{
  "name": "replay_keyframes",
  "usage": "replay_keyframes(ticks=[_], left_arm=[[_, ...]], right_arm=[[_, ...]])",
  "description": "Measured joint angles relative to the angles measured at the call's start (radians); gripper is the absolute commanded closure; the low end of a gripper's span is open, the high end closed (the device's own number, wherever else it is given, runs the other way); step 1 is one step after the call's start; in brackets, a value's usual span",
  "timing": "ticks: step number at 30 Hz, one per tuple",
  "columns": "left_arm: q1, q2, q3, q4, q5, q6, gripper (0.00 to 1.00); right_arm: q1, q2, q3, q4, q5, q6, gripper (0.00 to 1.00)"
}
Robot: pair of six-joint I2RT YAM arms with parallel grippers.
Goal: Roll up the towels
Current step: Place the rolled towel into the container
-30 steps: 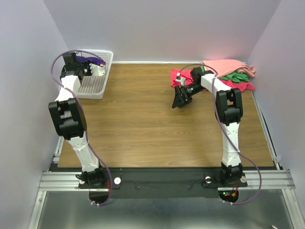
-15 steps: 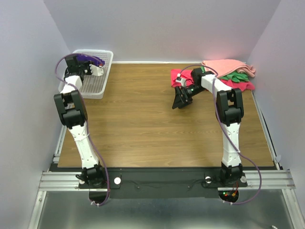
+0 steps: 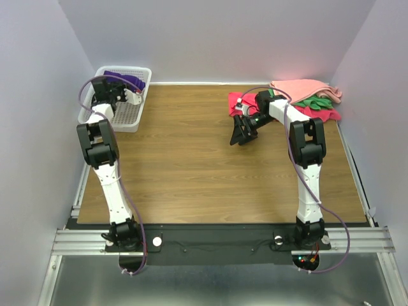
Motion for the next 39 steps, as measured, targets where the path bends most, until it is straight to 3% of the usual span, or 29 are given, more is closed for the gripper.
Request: replay_keyframes(ticks=[10, 11, 12, 18, 19, 21, 22, 23, 39], left_arm=[[0.0, 0.061, 0.025, 0.037, 0.014, 0.037, 0.94], [0.001, 0.068, 0.025, 0.039, 0.014, 0.044, 0.82], [0.001, 0.074, 0.025, 0.039, 0.013, 0.051, 0.77], [0.0, 0.087, 0.021, 0.037, 0.015, 0.072, 0.57], [0.0, 0.087, 0.018, 0.04, 0.015, 0.075, 0.49], [-0.001, 0.087, 0.009, 0.046, 0.017, 0.085, 0.15], [-0.001, 0.087, 0.004, 0.049, 0.016, 0.084, 0.04], [-0.001, 0.087, -0.001, 0.051, 0.015, 0.09, 0.02], [0.001, -0.013, -0.133, 0.04, 0.031, 0.082, 0.01]], right_arm=[[0.0, 0.0, 0.0, 0.002, 0.004, 0.011, 0.0], [0.0, 0.0, 0.0, 0.002, 0.004, 0.011, 0.0], [0.0, 0.0, 0.0, 0.002, 0.004, 0.011, 0.0], [0.0, 0.0, 0.0, 0.003, 0.007, 0.014, 0.0], [0.0, 0.0, 0.0, 0.003, 0.006, 0.014, 0.0], [0.0, 0.0, 0.0, 0.003, 0.007, 0.014, 0.0], [0.0, 0.0, 0.0, 0.003, 0.007, 0.014, 0.0], [0.0, 0.0, 0.0, 0.003, 0.007, 0.014, 0.0], [0.0, 0.0, 0.0, 0.003, 0.008, 0.013, 0.0]])
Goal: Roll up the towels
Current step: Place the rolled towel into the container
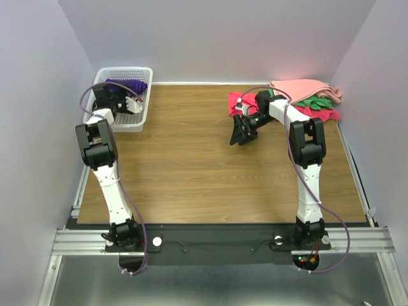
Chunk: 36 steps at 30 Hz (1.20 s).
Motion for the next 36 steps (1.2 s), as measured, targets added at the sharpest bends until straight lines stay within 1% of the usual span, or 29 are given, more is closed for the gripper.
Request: replay_keyframes(ticks=[6, 11, 13, 14, 15, 16, 19, 20, 21, 22, 25, 26, 28, 31, 34, 36], left_arm=[[0.003, -0.104, -0.014, -0.034, 0.014, -0.018, 0.01], [0.007, -0.234, -0.021, -0.059, 0.011, -0.071, 0.01], [0.007, -0.292, -0.023, -0.068, 0.007, -0.172, 0.01], [0.006, -0.319, -0.015, -0.076, -0.002, -0.25, 0.01], [0.001, -0.341, 0.006, -0.094, -0.042, -0.364, 0.01], [-0.005, -0.353, 0.066, -0.137, -0.079, -0.439, 0.01], [-0.051, -0.364, 0.282, -0.305, -0.254, -0.647, 0.01], [-0.075, -0.385, 0.321, -0.356, -0.297, -0.699, 0.01], [-0.093, -0.407, 0.335, -0.397, -0.334, -0.742, 0.01], [-0.13, -0.456, 0.334, -0.457, -0.378, -0.821, 0.01], [-0.241, -0.596, 0.285, -0.592, -0.443, -0.998, 0.01], [-0.26, -0.621, 0.269, -0.607, -0.445, -1.05, 0.01], [-0.335, -0.727, 0.19, -0.692, -0.43, -1.202, 0.01], [-0.372, -0.805, 0.088, -0.731, -0.409, -1.371, 0.01], [-0.404, -0.876, -0.102, -0.715, -0.419, -1.494, 0.01], [-0.423, -0.896, -0.209, -0.708, -0.432, -1.543, 0.01]], right_arm=[[0.0, 0.0, 0.018, -0.003, 0.023, 0.0, 0.0], [-0.003, 0.0, 0.04, -0.001, 0.037, 0.0, 0.0], [-0.006, 0.0, 0.053, -0.002, 0.042, 0.0, 0.0], [-0.007, -0.001, 0.058, -0.001, 0.044, 0.0, 0.0], [-0.009, -0.003, 0.059, 0.0, 0.045, 0.004, 0.0], [-0.012, -0.012, 0.059, 0.001, 0.05, 0.006, 0.0], [-0.023, -0.056, 0.054, 0.007, 0.068, 0.028, 0.0], [-0.03, -0.089, 0.04, 0.021, 0.08, 0.037, 0.0], [-0.039, -0.134, 0.021, 0.037, 0.098, 0.053, 0.0], [-0.045, -0.167, 0.008, 0.047, 0.108, 0.066, 0.0], [-0.073, -0.319, -0.078, 0.112, 0.168, 0.119, 0.0], [-0.081, -0.378, -0.109, 0.133, 0.196, 0.143, 0.0], [-0.095, -0.468, -0.165, 0.176, 0.251, 0.184, 0.0], [-0.102, -0.577, -0.269, 0.238, 0.333, 0.238, 0.0], [-0.102, -0.685, -0.428, 0.299, 0.406, 0.297, 0.0], [-0.102, -0.738, -0.531, 0.332, 0.443, 0.323, 0.0]])
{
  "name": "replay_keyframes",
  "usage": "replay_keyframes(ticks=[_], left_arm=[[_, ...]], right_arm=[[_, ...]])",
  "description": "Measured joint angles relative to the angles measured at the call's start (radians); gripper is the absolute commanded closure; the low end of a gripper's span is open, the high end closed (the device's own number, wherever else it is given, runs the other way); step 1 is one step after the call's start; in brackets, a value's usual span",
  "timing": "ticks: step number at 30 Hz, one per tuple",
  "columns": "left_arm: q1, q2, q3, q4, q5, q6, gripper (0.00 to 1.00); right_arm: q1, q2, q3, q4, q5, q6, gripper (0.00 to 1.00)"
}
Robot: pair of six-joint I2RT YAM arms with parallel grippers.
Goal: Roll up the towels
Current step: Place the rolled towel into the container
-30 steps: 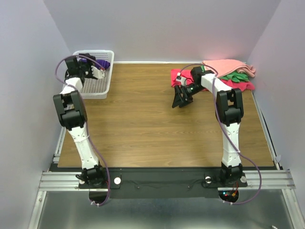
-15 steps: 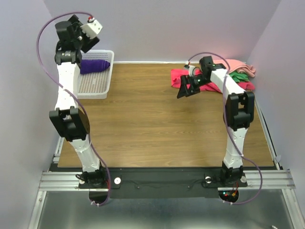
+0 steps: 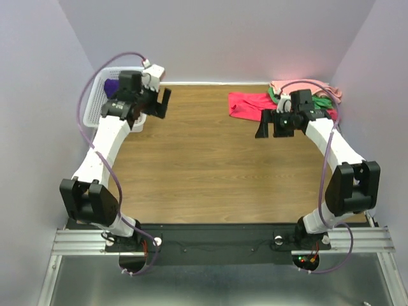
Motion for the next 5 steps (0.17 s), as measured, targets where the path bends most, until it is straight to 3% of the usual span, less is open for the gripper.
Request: replay_keyframes(ticks=[5], left_arm=[[-0.056, -0.006, -0.22, 0.017, -0.049, -0.07, 0.01]], right_arm=[[0.0, -0.085, -0.186, 0.038, 0.066, 0.026, 0.0]])
